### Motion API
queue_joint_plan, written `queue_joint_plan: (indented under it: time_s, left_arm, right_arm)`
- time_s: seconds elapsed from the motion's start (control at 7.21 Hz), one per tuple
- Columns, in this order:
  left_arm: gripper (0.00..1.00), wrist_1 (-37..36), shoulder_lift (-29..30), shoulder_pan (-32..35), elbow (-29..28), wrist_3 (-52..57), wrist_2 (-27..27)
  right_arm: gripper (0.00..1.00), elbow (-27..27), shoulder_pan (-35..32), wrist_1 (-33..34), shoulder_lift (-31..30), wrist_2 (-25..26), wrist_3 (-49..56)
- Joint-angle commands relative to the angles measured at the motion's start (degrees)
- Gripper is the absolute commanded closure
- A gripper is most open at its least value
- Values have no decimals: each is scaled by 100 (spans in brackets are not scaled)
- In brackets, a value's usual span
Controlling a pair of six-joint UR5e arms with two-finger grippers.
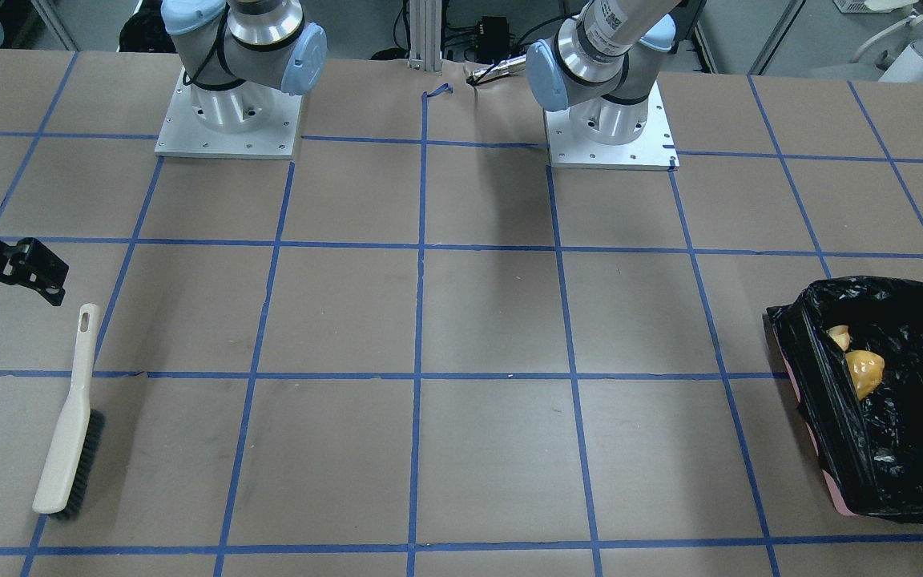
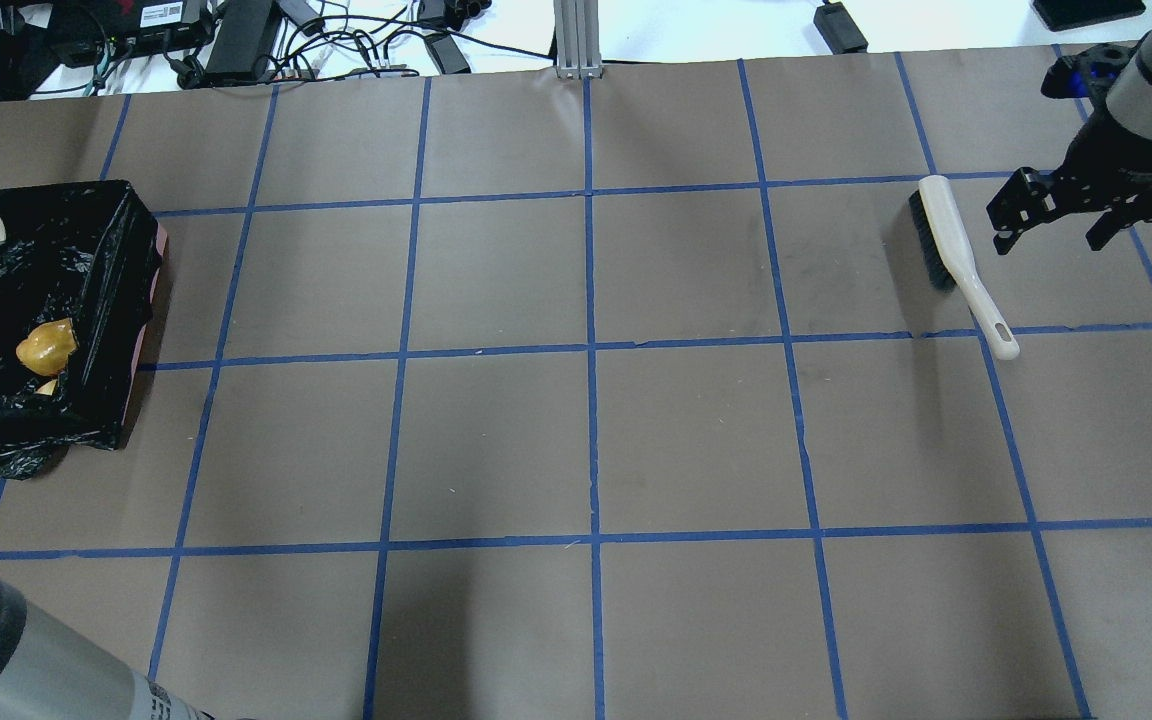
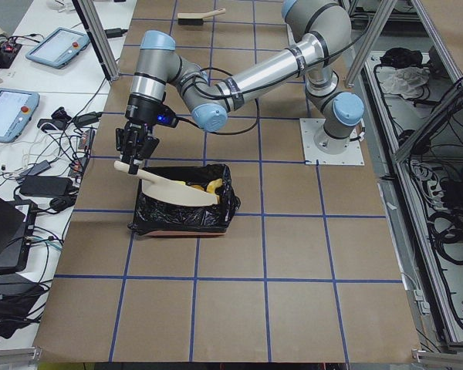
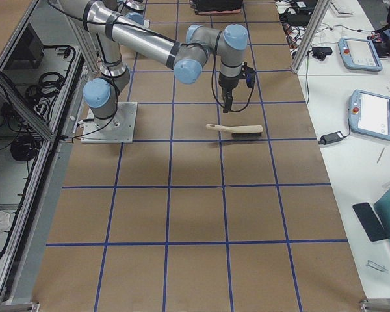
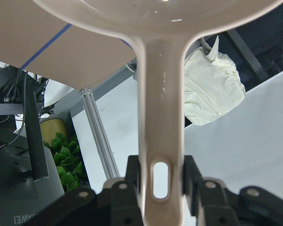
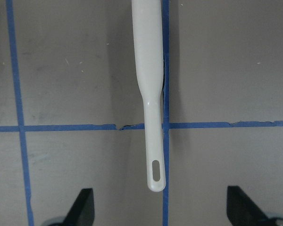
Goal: Sweep and dump trash into bin
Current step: 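Open the right gripper to release the brush and raise it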
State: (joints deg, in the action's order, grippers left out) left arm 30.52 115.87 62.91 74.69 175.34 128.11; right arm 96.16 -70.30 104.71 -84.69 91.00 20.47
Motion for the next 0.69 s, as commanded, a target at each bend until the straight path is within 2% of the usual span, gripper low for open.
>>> queue_joint_plan:
  time_s: [0.0,0.28,0.56]
  left_arm:
    - [100,-81,-169,28,151,-113,39]
    - [100,-327,-398,28,449,-358,118]
    - [100,-293,-478,-50,582,-361,-56]
  right_arm:
    - [0,-1,-404,-492,-714,-459,-34]
    - [0,-1,-886,-627,-742,-469,-610]
    - [0,8,-1353,-636,-707,-417,-649]
